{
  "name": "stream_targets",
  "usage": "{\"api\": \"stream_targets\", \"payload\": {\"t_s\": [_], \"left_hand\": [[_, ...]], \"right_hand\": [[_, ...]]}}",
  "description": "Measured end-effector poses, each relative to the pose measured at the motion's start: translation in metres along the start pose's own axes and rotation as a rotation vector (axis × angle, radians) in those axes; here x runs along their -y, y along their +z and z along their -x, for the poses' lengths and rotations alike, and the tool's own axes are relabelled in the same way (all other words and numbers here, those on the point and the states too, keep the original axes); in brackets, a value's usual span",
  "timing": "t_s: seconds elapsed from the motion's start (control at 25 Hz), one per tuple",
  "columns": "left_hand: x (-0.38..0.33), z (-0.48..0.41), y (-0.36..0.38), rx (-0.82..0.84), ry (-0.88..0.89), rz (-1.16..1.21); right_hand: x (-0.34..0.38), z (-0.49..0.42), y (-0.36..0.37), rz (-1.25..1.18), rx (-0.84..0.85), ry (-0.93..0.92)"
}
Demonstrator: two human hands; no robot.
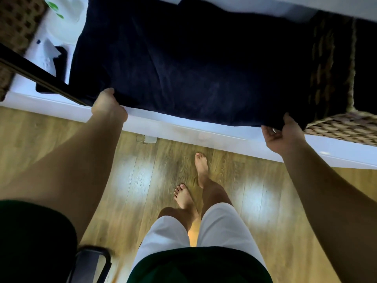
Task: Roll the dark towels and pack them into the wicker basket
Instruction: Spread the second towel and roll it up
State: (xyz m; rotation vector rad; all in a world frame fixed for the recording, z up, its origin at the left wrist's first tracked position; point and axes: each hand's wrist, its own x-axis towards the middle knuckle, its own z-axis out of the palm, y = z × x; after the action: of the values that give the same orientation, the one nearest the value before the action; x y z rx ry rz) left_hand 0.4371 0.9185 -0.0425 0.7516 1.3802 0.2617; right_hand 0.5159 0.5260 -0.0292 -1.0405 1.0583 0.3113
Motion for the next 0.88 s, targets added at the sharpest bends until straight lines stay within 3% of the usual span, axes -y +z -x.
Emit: {"api": "stream_targets", "payload": {"t_s": [0.12,0.2,0.28,0.4,0.6,0.72,0.88], "left_hand": [[-0.016,0.009,-0.002,-0.075,0.192,0.006],[-0.030,0.020,0.009,-0.073,0.333,0.087],[-0.036,0.023,0.018,-0.027,0.354,-0.010],[-0.035,0.006,0.014,0.032,0.136,-0.045],[-0.043,0.010,-0.001,0.030,0.145,-0.209],[-0.065,0.047,-0.014,0.091,0.186,-0.152],[-0.091,0.094,-0.061,0.129,0.166,0.109]], "right_hand": [[0.002,0.006,0.012,0.267,-0.109,-0.253],[0.003,0.023,0.023,0.431,-0.111,-0.544],[-0.003,0.034,0.030,0.535,-0.055,-0.666],[-0.011,0.018,0.033,0.435,0.001,-0.574],[0.003,0.003,0.018,0.053,-0.059,-0.124],[0.032,0.037,0.013,-0.195,0.017,-0.114],[0.055,0.099,-0.007,-0.404,0.169,-0.170]]}}
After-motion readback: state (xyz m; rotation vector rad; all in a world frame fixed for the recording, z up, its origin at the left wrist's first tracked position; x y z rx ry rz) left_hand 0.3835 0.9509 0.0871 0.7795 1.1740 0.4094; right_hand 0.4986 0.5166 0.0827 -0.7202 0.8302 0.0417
